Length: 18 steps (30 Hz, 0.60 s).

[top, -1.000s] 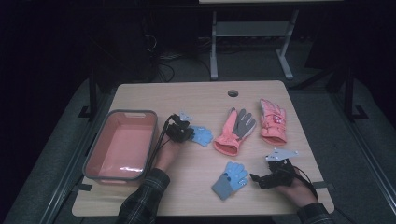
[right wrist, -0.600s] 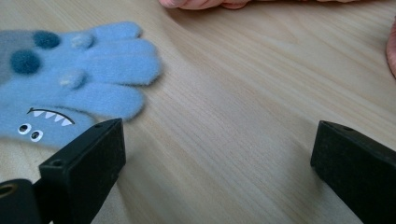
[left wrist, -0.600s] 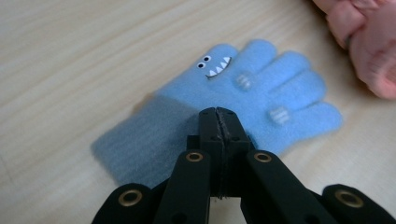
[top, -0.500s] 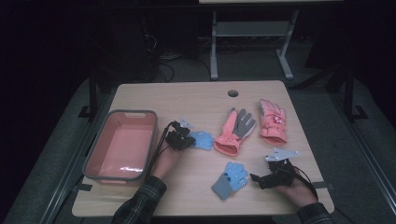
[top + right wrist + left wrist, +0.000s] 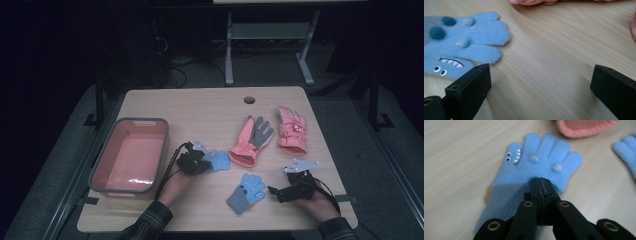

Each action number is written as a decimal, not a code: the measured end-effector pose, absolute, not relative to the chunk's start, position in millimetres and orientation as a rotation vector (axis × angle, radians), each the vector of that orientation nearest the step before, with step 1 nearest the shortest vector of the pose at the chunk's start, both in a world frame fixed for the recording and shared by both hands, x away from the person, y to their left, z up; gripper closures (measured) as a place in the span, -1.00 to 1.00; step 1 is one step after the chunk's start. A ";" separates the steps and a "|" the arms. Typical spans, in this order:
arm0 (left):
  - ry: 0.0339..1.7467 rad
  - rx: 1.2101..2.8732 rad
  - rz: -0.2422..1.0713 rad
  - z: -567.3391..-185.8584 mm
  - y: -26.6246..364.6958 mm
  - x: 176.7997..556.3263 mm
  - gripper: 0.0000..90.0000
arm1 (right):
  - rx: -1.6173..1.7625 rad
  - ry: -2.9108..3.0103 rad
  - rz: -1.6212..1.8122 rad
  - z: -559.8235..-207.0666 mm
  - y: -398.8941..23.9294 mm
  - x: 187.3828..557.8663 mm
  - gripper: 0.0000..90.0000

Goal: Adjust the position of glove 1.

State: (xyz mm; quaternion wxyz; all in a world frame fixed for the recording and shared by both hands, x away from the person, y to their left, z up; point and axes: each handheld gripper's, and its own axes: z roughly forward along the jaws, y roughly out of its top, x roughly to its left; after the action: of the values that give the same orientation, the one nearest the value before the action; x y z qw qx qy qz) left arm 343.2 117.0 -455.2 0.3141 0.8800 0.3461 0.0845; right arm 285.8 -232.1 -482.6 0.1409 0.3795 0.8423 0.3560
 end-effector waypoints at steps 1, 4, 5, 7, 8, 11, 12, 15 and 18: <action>0.907 2.320 0.218 -455.1 117.0 339.4 0.99 | 1.096 2.432 1.028 -482.6 -232.1 285.8 -0.94; 0.901 2.311 0.195 -455.8 117.3 332.4 0.99 | 1.096 2.432 1.028 -482.6 -232.1 285.8 -0.94; 0.897 2.297 0.165 -456.6 117.3 326.7 0.99 | 1.095 2.432 1.028 -482.6 -232.2 285.9 -0.94; 0.891 2.289 0.130 -456.9 116.2 321.6 0.99 | 1.096 2.433 1.028 -482.6 -232.2 285.8 -0.94; 0.889 2.287 0.125 -457.0 115.0 319.0 0.99 | 1.095 2.433 1.028 -482.6 -232.2 285.8 -0.94; 0.875 2.284 0.100 -457.3 112.2 313.0 0.99 | 1.096 2.432 1.028 -482.6 -232.2 285.8 -0.94; 0.866 2.286 0.096 -457.2 110.8 311.2 0.99 | 1.096 2.432 1.028 -482.6 -232.1 285.8 -0.94; 0.832 2.297 0.083 -456.9 106.5 306.1 0.99 | 1.095 2.433 1.028 -482.6 -232.2 285.8 -0.94; 0.819 2.283 0.102 -452.5 107.7 306.1 0.96 | 1.095 2.432 1.028 -482.6 -232.2 285.8 -0.94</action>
State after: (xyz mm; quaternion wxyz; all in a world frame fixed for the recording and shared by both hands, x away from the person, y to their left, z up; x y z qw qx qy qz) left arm 306.1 107.7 -452.5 0.3493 0.8812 0.3160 0.0392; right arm 285.8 -232.2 -482.6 0.1410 0.3794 0.8423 0.3560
